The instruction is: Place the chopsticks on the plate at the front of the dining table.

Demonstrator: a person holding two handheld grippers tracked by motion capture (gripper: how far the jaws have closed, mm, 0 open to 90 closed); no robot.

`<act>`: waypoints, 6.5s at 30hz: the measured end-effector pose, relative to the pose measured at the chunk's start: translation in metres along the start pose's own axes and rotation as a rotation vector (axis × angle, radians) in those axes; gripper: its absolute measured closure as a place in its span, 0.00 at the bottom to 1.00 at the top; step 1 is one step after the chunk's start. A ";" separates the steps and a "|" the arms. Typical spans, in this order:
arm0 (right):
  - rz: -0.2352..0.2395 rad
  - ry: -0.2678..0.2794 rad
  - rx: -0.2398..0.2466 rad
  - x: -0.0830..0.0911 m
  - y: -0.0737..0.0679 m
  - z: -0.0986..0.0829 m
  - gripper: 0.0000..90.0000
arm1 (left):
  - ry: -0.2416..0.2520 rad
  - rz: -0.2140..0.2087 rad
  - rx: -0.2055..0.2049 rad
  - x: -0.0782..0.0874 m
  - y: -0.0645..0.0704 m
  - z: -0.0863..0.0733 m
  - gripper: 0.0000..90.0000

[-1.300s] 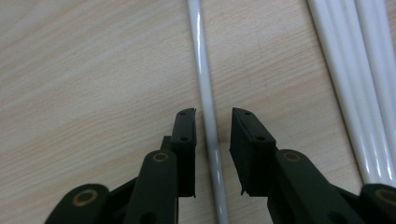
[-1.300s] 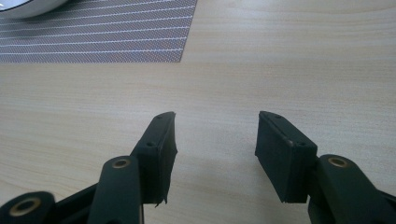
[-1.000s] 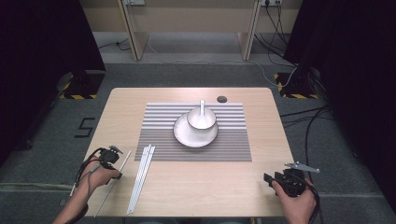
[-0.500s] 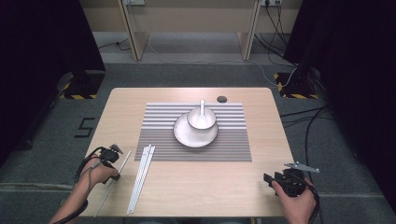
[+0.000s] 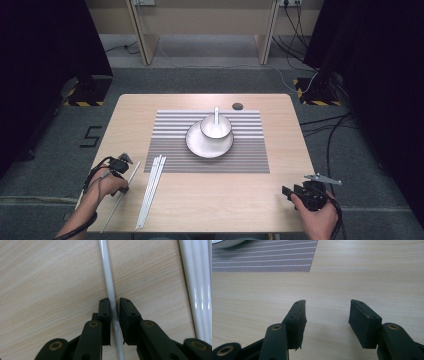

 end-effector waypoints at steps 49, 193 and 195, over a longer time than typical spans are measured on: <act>0.004 0.001 0.000 0.001 0.000 0.000 0.53 | 0.015 0.033 -0.020 0.008 0.005 0.001 0.94; 0.007 0.006 -0.002 0.000 0.003 0.001 0.52 | 0.110 0.022 -0.114 0.061 0.073 0.093 0.94; 0.008 0.006 -0.005 0.001 0.003 0.000 0.52 | 0.112 0.023 -0.114 0.061 0.073 0.094 0.94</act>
Point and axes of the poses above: each handheld gripper's, and its own axes: x roughly backward along the jaws, z roughly out of its top, y roughly to its right, the point moved 3 cm from there along -x, roughly forward along the jaws, and after that the axes turned 5 degrees about x, right-handed, at the moved point
